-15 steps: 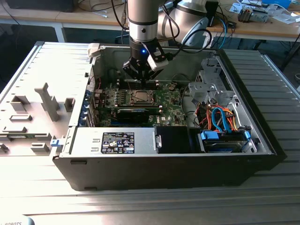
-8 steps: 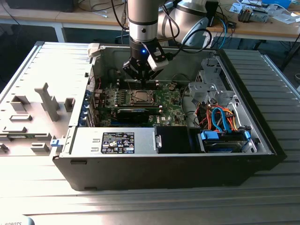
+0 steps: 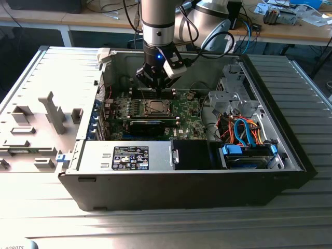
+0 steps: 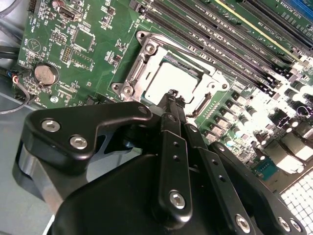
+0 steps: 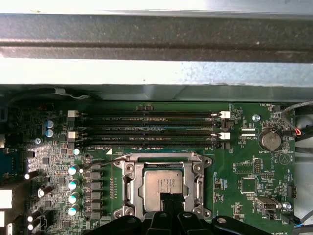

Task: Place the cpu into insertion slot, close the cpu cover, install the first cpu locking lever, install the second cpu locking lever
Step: 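Install the first cpu locking lever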

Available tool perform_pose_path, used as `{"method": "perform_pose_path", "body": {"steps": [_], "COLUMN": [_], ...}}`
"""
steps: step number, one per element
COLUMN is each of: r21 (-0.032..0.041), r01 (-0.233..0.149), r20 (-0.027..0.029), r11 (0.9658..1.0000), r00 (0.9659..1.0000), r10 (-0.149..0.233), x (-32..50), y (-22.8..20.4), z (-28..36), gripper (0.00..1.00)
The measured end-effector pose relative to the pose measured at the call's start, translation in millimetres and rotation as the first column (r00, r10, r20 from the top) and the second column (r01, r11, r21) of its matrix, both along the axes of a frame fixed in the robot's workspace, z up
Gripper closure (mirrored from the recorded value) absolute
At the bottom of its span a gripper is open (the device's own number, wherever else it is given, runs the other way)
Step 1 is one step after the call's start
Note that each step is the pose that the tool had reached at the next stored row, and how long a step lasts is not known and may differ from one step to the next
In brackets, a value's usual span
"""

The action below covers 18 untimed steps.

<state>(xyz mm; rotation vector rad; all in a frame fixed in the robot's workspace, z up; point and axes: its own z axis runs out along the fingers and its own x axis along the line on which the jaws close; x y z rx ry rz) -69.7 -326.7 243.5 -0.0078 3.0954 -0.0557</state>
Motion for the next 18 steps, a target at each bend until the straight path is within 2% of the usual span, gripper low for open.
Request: {"method": "perform_pose_path", "body": {"steps": [18], "r21": [0.0], "r01": [-0.01], "r20": [0.0], "r11": [1.0], "r00": [1.0], "r10": [0.01], "x": [0.0], "y": [0.0], "z": [0.0], "gripper": [0.89]}}
